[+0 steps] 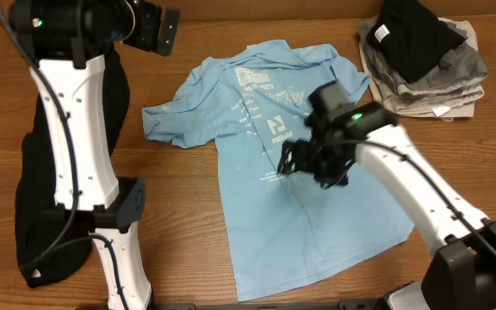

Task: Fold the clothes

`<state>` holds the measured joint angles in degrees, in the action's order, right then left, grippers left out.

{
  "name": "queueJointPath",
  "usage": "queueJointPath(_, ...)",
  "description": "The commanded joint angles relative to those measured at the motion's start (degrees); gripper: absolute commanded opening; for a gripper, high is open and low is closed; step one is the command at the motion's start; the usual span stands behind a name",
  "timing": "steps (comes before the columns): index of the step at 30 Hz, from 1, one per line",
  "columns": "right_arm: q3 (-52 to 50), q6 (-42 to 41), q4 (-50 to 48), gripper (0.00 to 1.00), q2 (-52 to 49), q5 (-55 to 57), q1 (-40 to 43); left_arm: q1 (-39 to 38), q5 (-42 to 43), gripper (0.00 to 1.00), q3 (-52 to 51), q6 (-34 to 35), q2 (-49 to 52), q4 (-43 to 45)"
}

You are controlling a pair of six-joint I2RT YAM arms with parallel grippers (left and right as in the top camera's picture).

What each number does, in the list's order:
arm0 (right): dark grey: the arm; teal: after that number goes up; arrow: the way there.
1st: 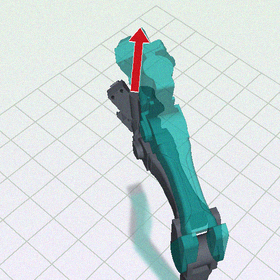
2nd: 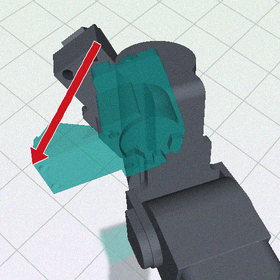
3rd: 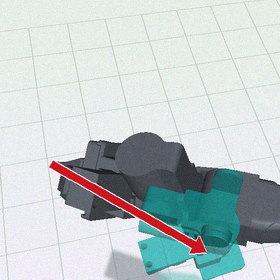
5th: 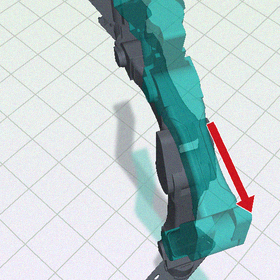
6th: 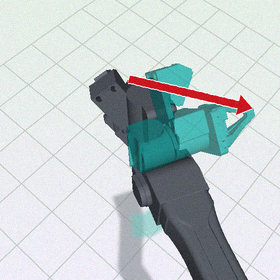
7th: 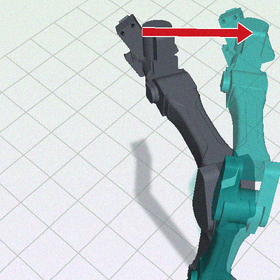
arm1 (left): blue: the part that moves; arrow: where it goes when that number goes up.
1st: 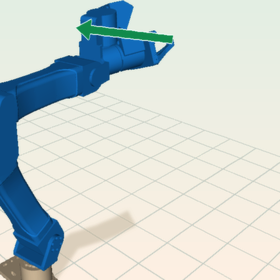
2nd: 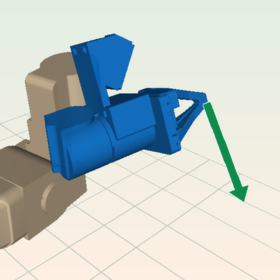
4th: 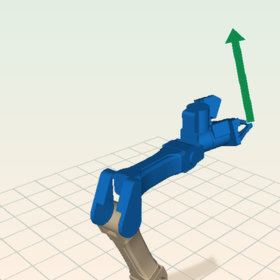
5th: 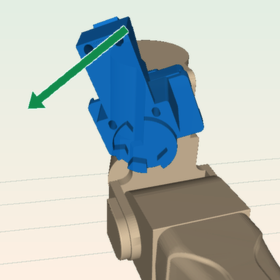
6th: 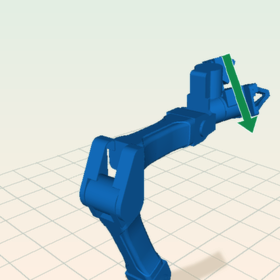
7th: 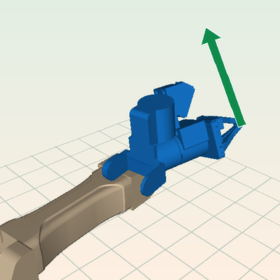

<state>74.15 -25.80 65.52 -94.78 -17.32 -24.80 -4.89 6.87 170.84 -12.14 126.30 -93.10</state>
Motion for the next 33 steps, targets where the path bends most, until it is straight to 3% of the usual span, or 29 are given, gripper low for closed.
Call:
queueJointPath(1, -7.6, -5.0, -4.4, 0.96, 0.2, 1.9, -2.6, 0.1, 0.7, 1.00, -1.1, 1.7, 1.1, -0.4)
queueJointPath(10, -20.9, -6.2, -14.2, 0.94, 0.2, -2.3, -2.1, 0.0, 0.7, 1.00, -5.9, 1.7, 2.3, -0.5)
queueJointPath(16, -26.8, -8.7, -16.7, 0.95, 0.2, -2.0, 3.3, 0.0, 0.7, 1.00, -12.0, 1.4, 5.1, 0.4)
queueJointPath(33, -32.2, 3.9, -20.5, 0.94, 0.1, -3.1, 39.2, 0.0, 0.6, 1.00, -21.6, 1.4, 14.2, 1.0)
